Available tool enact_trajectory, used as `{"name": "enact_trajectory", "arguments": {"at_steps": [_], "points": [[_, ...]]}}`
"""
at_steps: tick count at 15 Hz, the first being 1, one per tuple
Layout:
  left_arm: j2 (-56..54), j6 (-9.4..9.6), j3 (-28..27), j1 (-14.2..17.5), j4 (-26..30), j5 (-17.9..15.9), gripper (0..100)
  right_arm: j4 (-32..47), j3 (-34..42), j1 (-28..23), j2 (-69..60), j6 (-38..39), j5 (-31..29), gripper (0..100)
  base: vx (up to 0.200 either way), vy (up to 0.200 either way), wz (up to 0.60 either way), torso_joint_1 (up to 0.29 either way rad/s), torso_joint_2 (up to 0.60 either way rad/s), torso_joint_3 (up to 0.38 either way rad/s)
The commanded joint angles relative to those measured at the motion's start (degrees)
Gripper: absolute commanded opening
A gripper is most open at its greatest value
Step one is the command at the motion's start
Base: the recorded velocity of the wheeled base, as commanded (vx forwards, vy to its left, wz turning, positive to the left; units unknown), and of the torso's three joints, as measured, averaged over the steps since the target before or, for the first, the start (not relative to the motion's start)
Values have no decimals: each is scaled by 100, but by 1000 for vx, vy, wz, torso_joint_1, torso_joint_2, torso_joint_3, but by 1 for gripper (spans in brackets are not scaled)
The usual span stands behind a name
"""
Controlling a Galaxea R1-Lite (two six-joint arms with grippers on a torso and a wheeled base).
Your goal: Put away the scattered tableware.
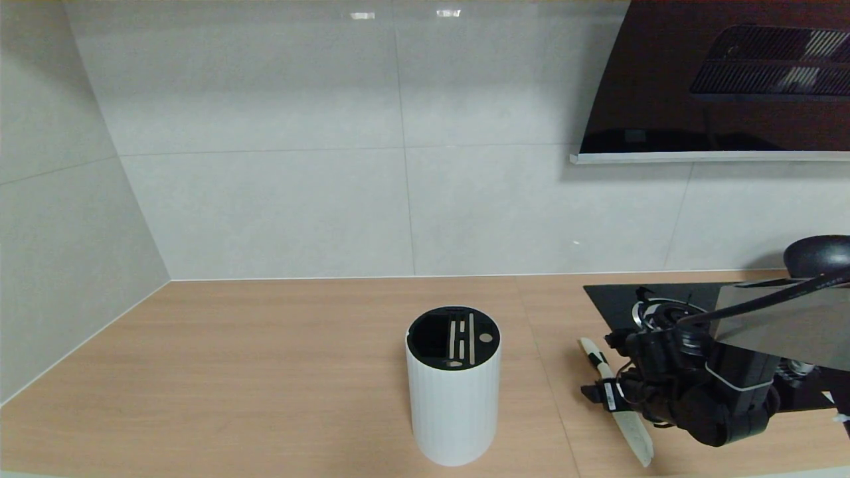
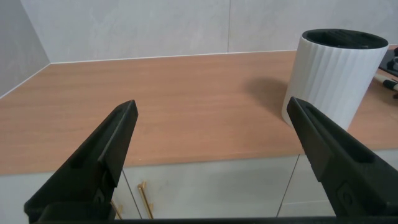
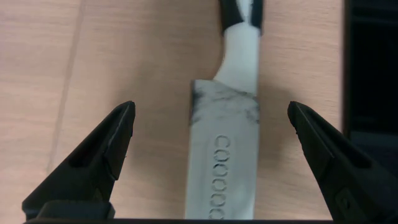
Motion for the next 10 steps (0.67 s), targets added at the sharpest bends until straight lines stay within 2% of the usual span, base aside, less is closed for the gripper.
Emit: {"name": "enact_trajectory", "arguments": {"at_steps": [1, 10], "points": [[5, -1, 1, 1, 2, 1, 100, 2, -21, 5, 31, -5, 1, 100, 0, 0, 0, 0, 0, 0], [5, -1, 1, 1, 2, 1, 100, 143, -118, 5, 93, -5, -8, 100, 0, 0, 0, 0, 0, 0]]}}
